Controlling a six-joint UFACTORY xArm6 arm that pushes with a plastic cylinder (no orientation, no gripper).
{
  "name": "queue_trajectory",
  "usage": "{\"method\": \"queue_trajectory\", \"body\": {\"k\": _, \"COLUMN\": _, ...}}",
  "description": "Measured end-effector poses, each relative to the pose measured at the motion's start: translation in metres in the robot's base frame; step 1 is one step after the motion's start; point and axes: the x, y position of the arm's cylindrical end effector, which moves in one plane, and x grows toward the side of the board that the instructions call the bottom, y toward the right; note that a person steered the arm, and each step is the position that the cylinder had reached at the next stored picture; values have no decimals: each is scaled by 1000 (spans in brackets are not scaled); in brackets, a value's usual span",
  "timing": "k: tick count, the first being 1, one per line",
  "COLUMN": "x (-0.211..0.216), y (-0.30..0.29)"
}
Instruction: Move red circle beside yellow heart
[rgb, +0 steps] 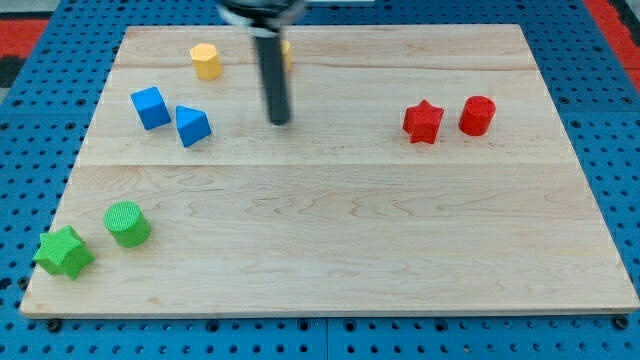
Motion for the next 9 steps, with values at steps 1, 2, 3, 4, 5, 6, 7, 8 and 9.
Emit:
{"method": "queue_trajectory", "body": {"k": 1, "x": 70, "y": 63}}
{"method": "queue_trajectory", "body": {"k": 2, "x": 70, "y": 180}}
{"method": "queue_trajectory", "body": {"k": 3, "x": 24, "y": 202}}
{"method": "queue_trajectory", "body": {"k": 4, "x": 8, "y": 230}}
{"method": "queue_trajectory", "body": {"k": 5, "x": -46, "y": 221}}
{"method": "queue_trajectory", "body": {"k": 6, "x": -108, "y": 173}}
{"method": "queue_trajectory", "body": {"k": 7, "x": -99, "y": 180}}
{"method": "queue_trajectory", "body": {"k": 8, "x": -53, "y": 240}}
{"method": "queue_trajectory", "body": {"k": 9, "x": -45, "y": 184}}
